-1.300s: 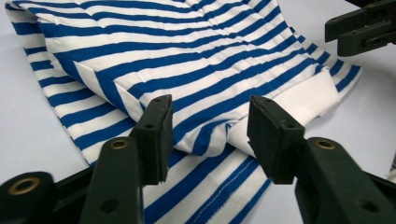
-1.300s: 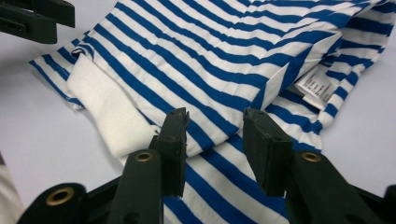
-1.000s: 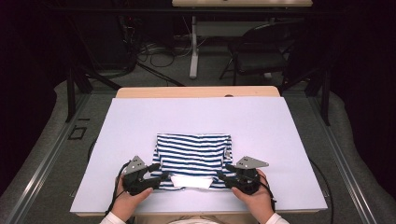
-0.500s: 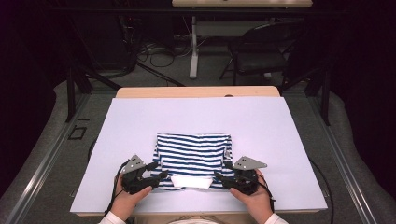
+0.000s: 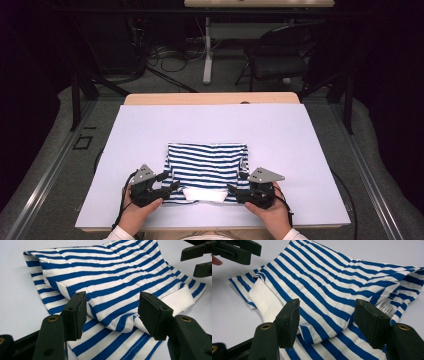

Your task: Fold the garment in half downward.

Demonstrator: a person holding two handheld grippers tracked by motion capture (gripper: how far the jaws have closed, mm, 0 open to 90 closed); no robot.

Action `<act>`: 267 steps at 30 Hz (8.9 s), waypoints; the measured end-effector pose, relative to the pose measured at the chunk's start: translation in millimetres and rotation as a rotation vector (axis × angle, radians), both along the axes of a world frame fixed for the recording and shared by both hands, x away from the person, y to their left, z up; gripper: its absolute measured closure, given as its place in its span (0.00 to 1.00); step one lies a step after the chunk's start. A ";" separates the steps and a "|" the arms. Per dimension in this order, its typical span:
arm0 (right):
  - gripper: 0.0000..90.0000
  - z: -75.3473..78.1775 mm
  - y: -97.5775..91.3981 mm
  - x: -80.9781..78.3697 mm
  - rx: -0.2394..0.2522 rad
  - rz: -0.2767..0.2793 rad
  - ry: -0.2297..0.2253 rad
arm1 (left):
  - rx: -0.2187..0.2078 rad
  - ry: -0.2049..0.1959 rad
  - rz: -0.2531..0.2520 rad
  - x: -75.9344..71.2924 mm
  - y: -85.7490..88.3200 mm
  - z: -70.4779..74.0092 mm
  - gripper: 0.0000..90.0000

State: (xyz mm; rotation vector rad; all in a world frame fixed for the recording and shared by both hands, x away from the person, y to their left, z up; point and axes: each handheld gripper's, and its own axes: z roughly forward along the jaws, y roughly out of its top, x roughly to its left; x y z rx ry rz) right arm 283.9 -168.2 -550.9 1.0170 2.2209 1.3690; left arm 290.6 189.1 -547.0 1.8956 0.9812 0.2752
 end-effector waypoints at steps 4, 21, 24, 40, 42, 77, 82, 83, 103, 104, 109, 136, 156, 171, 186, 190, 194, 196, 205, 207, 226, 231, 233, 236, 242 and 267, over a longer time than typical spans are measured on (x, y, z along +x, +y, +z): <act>0.40 0.7 -0.1 1.6 0.003 -0.009 0.006 | 0.009 0.017 -0.004 0.3 -1.3 3.7 0.45; 0.29 7.5 0.9 8.8 -0.009 -0.050 0.039 | 0.040 0.034 0.000 19.4 -6.1 12.8 0.40; 0.29 10.3 1.7 11.3 -0.028 -0.044 0.040 | 0.047 0.045 0.000 25.0 -7.8 15.5 0.40; 0.20 33.9 2.6 40.8 -0.027 -0.079 0.050 | 0.083 0.074 0.014 59.5 -21.5 32.6 0.26; 0.17 35.3 2.5 45.0 -0.031 -0.089 0.053 | 0.080 0.080 0.019 63.5 -22.1 34.6 0.23; 0.04 33.7 6.6 125.1 -0.115 -0.199 0.131 | 0.140 0.127 0.113 136.5 -23.0 32.2 0.12; 0.07 31.8 6.0 134.2 -0.111 -0.202 0.142 | 0.140 0.138 0.129 146.9 -16.0 25.4 0.12; 0.08 31.5 5.7 135.3 -0.110 -0.203 0.142 | 0.138 0.146 0.134 148.5 -14.6 24.1 0.12; 0.19 12.4 -4.4 152.3 -0.145 -0.226 0.182 | 0.230 0.174 0.155 164.0 -7.1 0.3 0.22; 0.20 11.3 -5.1 152.9 -0.147 -0.229 0.187 | 0.234 0.175 0.158 164.0 -6.3 -0.8 0.23; 0.25 6.3 -10.8 156.0 -0.131 -0.234 0.230 | 0.230 0.179 0.144 163.7 -3.4 -4.0 0.30; 0.93 -0.3 -14.5 146.3 -0.107 -0.170 0.213 | 0.212 0.157 0.130 160.1 -0.9 -8.0 0.79; 0.96 4.0 -19.3 144.6 -0.054 -0.166 0.187 | 0.106 0.125 0.171 153.4 5.7 -3.2 0.97; 0.97 8.5 -21.1 150.9 -0.040 -0.181 0.169 | 0.096 0.097 0.185 155.8 3.4 -0.9 0.97; 0.97 32.1 -14.5 173.5 -0.080 -0.201 0.147 | 0.093 0.059 0.238 177.3 0.6 13.1 0.97; 0.97 34.4 -14.8 181.2 -0.076 -0.213 0.160 | 0.100 0.052 0.243 185.1 -1.2 14.9 0.97; 0.97 36.0 -16.2 187.7 -0.071 -0.226 0.170 | 0.105 0.054 0.257 191.9 -5.0 15.2 0.97; 0.97 36.3 -17.1 190.8 -0.069 -0.230 0.171 | 0.102 0.060 0.261 195.1 -6.1 15.5 0.97; 0.97 36.9 -18.0 204.7 -0.079 -0.263 0.179 | 0.102 0.064 0.286 209.3 -11.8 14.7 0.97; 0.97 36.7 -17.7 208.0 -0.081 -0.270 0.182 | 0.101 0.066 0.291 212.2 -12.0 13.8 0.97; 0.97 23.7 -11.6 224.6 -0.080 -0.327 0.198 | 0.083 0.086 0.327 222.9 -11.1 6.4 0.97; 0.97 23.8 -9.6 225.0 -0.075 -0.333 0.188 | 0.088 0.092 0.334 223.4 -10.4 4.7 0.97; 0.97 24.1 -8.9 225.1 -0.074 -0.337 0.187 | 0.087 0.091 0.335 223.6 -10.4 4.6 0.97; 0.97 22.8 -8.8 225.7 -0.083 -0.337 0.189 | 0.082 0.092 0.336 223.7 -10.5 4.7 0.97; 0.96 20.7 -8.1 226.0 -0.086 -0.340 0.193 | 0.083 0.093 0.335 223.8 -10.5 4.2 0.97; 0.63 26.6 -2.6 220.4 -0.108 -0.349 0.134 | 0.117 0.079 0.360 222.5 -5.0 8.4 0.81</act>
